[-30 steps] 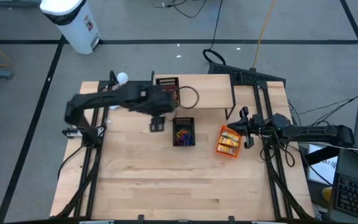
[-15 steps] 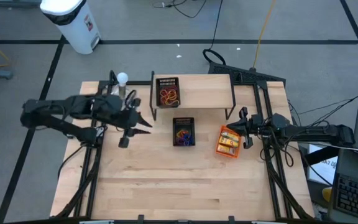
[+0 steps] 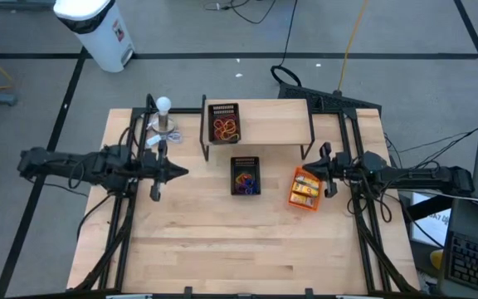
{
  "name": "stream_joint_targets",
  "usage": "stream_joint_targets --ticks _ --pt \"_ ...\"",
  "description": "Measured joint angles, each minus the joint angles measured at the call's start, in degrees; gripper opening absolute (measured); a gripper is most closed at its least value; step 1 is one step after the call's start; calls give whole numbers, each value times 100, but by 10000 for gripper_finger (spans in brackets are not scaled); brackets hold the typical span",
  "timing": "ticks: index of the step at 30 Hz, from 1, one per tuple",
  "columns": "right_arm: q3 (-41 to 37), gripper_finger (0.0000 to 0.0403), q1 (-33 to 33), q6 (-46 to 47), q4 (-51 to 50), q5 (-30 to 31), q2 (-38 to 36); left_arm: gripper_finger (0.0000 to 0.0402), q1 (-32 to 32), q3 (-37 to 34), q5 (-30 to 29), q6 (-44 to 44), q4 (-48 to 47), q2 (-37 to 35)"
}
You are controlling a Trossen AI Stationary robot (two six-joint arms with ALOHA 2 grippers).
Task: Pick & Place Office Desk Supplies
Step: Put the black basket filled with spring keychains on the shelf
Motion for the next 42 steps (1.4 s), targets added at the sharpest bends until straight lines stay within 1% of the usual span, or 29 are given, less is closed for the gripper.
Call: stream_joint_targets --ticks 3,8,11,15,20,23,25,29,32,35,39,42 --pt "0 0 0 5 -17 155 0 10 -45 -473 -50 23 184 -339" --pt "0 0 0 7 -51 160 44 4 -43 -995 -386 -98 268 -867" --pt "0 0 0 4 -48 160 42 8 -45 -1283 -402 -268 263 -1121" --pt "0 0 0 4 -39 160 42 2 -84 -1623 -456 -306 254 -1446" --pt "0 0 0 4 -39 180 42 8 -108 -1966 -774 -417 271 -1730" --pt "2 0 0 4 -41 199 42 3 -108 -2220 -791 -504 328 -1778" --pt "0 0 0 4 -41 199 42 3 -108 -2417 -754 -540 608 -1773" --pt "1 0 0 4 -41 202 67 10 -108 -2460 -758 -475 634 -1737" --pt "2 0 2 -13 -19 296 129 5 -108 -2458 -756 -420 558 -1725" --pt "2 0 0 2 -19 467 219 3 -108 -2458 -759 -465 445 -1725" --pt "1 0 0 4 -4 481 334 13 -108 -2458 -793 -577 372 -1725" --pt "0 0 0 5 33 480 409 9 -108 -2454 -795 -629 374 -1725"
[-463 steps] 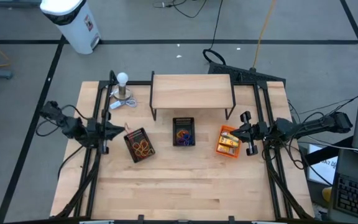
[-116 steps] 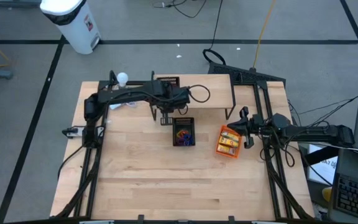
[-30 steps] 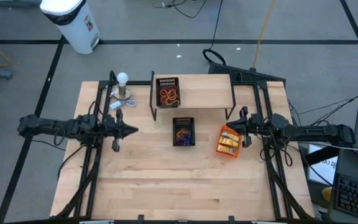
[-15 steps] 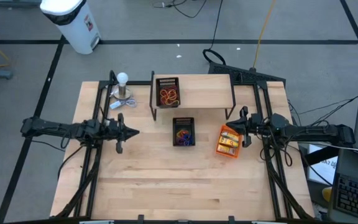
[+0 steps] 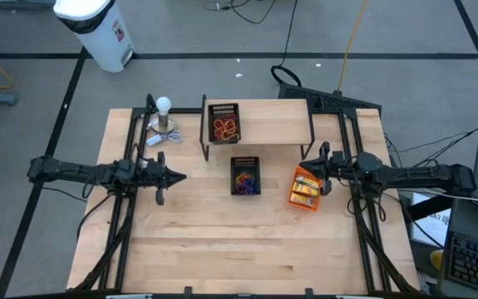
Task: Pick & Place Office Desk Supplies
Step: Put the black basket filled with spring keychains on the shelf
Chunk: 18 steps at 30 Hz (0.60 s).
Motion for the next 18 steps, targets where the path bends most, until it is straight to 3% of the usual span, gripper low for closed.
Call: stream_joint_targets --ticks 9,13,18 --pt "127 0 12 737 -55 173 335 22 0 4 -82 -355 -75 2" --pt "775 0 388 622 -1073 288 874 25 0 4 -303 -313 147 2" --pt "2037 0 1138 43 -1540 789 1904 26 -2 7 -278 -408 170 3"
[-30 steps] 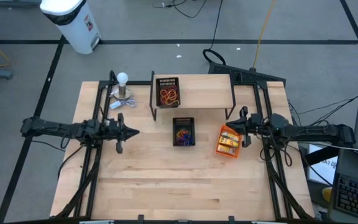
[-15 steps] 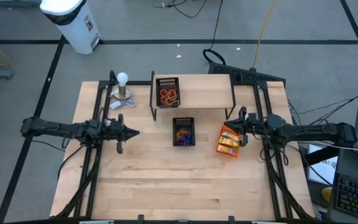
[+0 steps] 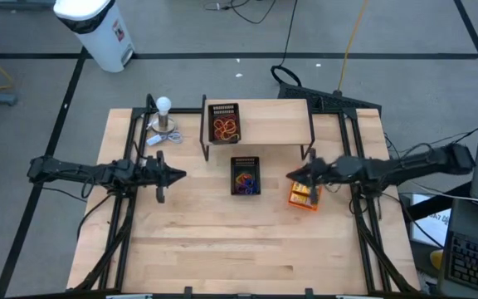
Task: Pick & Place Office Desk Supplies
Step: Put the black basket filled with spring keychains on the shelf
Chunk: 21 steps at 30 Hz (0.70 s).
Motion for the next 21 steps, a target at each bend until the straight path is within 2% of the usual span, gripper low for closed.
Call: stream_joint_targets --ticks 5,10,16,21 --pt "1355 0 418 -341 -842 290 1245 26 -4 0 25 -80 -54 6" --pt "2541 9 477 -177 -1689 396 2578 26 -2 0 -10 -60 -295 6" --pt "3878 82 466 46 -3074 393 3886 26 2 -1 -21 -58 -343 6" --pt "4752 153 530 -140 -3509 233 4720 26 0 0 -23 -60 -344 6"
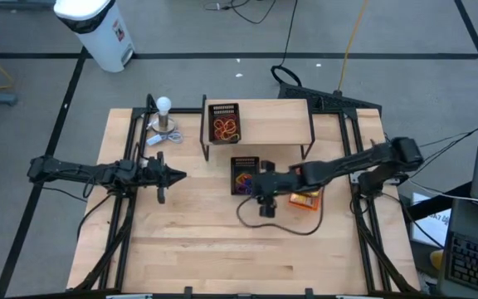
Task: Pick & Place Office Desk Supplies
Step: Put the black basket filled with spring keychains on the shelf
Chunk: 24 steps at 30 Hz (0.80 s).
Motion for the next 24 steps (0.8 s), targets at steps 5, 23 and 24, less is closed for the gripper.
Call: stream_joint_targets --ticks 5,23,24 --pt "782 180 22 -176 -691 1 789 26 1 0 0 -45 3 0" --pt "1171 179 -72 -101 -872 432 1745 26 -35 7 9 -389 -102 0" --pt "1171 175 -86 -67 -863 428 1745 26 -54 7 9 -391 -99 0"
